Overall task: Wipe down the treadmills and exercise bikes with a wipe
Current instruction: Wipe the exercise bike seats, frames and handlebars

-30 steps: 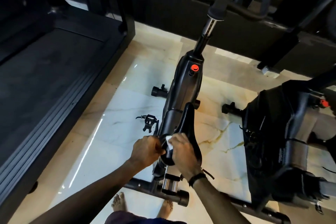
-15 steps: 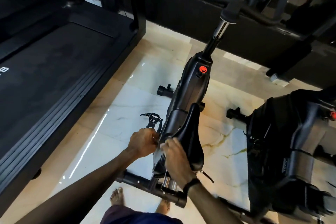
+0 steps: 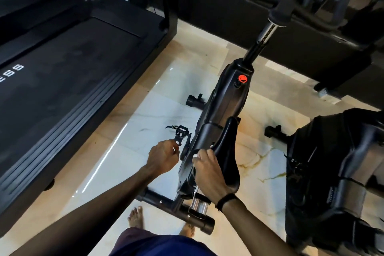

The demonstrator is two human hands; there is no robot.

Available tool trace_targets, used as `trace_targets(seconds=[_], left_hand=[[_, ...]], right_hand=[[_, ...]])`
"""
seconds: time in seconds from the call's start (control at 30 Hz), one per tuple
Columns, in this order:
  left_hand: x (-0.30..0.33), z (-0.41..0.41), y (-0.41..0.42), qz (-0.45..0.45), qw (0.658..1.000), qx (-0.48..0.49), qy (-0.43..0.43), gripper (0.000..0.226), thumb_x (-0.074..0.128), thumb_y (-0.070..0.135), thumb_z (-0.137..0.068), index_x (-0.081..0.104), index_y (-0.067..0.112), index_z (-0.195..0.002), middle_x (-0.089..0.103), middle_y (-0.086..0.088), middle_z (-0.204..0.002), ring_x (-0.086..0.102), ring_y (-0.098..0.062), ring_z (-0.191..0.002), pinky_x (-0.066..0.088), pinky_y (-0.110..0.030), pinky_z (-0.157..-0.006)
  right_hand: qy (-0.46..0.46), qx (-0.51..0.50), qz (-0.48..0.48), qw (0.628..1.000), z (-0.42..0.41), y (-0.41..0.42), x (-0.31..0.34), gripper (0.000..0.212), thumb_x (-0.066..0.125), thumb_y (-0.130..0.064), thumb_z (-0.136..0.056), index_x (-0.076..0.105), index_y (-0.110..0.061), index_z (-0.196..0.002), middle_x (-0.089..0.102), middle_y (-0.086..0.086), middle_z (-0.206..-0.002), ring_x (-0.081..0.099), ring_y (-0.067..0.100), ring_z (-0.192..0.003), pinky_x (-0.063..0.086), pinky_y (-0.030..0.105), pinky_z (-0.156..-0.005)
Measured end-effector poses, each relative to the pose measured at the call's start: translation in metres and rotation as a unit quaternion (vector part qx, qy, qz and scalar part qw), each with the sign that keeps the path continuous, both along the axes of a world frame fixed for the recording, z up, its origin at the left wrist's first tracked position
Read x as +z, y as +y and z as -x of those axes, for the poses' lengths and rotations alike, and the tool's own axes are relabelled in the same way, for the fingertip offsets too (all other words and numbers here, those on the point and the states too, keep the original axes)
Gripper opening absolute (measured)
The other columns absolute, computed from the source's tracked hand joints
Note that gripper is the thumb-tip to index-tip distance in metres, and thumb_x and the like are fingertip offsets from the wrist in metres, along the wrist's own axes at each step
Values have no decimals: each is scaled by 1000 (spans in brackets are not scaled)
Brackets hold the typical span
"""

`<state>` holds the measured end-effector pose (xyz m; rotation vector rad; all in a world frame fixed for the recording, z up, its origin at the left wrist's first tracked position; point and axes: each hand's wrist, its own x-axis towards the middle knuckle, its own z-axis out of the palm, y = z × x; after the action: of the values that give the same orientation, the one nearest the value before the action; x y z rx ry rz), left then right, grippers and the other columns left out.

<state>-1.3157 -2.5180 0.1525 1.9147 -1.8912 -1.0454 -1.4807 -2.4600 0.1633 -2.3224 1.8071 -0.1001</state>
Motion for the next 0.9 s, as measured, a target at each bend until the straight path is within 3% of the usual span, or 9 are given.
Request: trace_targets(seconds=[0.07, 0.17, 0.33, 0.47, 0.6, 0.67, 0.77, 0.83, 0.9], left_hand=[[1, -3, -2, 0, 1000, 5, -2, 19, 59, 18, -92, 69, 17, -108, 71, -4, -107, 64, -26, -100, 45, -30, -79], [0, -5, -1, -5, 1000, 5, 2, 18, 57, 15, -90, 70, 17, -104, 70, -3, -103, 64, -25, -98, 41, -27, -75], [3, 6, 0, -17, 1000, -21, 7, 17, 57, 17, -89, 69, 18, -101, 70, -4, -105, 62, -26, -101, 46, -32, -82], [7, 18, -3, -6, 999, -37, 10, 17, 59, 22, -91, 69, 14, -103, 70, -8, -105, 63, -31, -101, 49, -35, -82], [11, 22, -7, -9, 999, -28, 34, 16, 62, 18, -89, 70, 15, -102, 71, -7, -102, 65, -28, -97, 49, -33, -81], [13, 21, -7, -14, 999, -19, 34, 17, 61, 17, -89, 70, 16, -103, 71, -7, -102, 65, -29, -97, 49, -33, -82], [17, 25, -8, -18, 999, -11, 33, 18, 59, 16, -89, 70, 16, -103, 71, -8, -102, 64, -30, -98, 48, -33, -82], [19, 31, -9, -21, 999, -13, 36, 17, 58, 15, -89, 70, 15, -100, 71, -8, -99, 64, -30, -96, 48, -33, -80], [22, 36, -9, -19, 999, -23, 34, 10, 57, 14, -88, 67, 14, -92, 71, -9, -94, 64, -31, -92, 46, -33, -76]], right_hand=[[-57, 19, -29, 998, 20, 6, 1, 29, 48, 6, -90, 71, -9, -101, 53, 1, -100, 42, 17, -98, 47, 31, -88], [-96, -53, -22, 994, 48, -7, 8, 29, 55, 5, -93, 71, -13, -109, 53, -2, -103, 42, 13, -100, 43, 24, -89], [-18, -127, 4, 992, 30, -48, 4, 24, 51, 1, -95, 67, -9, -111, 54, 9, -113, 43, 25, -107, 43, 37, -98], [48, -39, -44, 997, -6, -37, 7, 26, 50, 5, -89, 66, -4, -107, 56, 15, -116, 44, 32, -113, 37, 39, -97], [5, 72, -61, 996, 3, -4, -3, 20, 52, 0, -89, 70, -10, -93, 59, 7, -103, 49, 28, -106, 37, 32, -90], [-41, 48, -62, 996, 20, -5, 2, 20, 53, -4, -95, 71, -11, -98, 60, 3, -104, 49, 22, -105, 33, 25, -89], [-67, -59, -5, 996, 35, -29, 10, 20, 56, -2, -95, 66, -7, -111, 61, 6, -111, 49, 23, -109, 36, 27, -94], [-51, -106, 3, 993, 30, -44, 7, 18, 58, -8, -97, 65, -8, -113, 60, 7, -115, 49, 24, -111, 39, 30, -98], [-7, -85, -19, 996, 13, -47, 5, 14, 60, -9, -95, 68, -8, -107, 60, 11, -113, 49, 27, -110, 40, 35, -97]])
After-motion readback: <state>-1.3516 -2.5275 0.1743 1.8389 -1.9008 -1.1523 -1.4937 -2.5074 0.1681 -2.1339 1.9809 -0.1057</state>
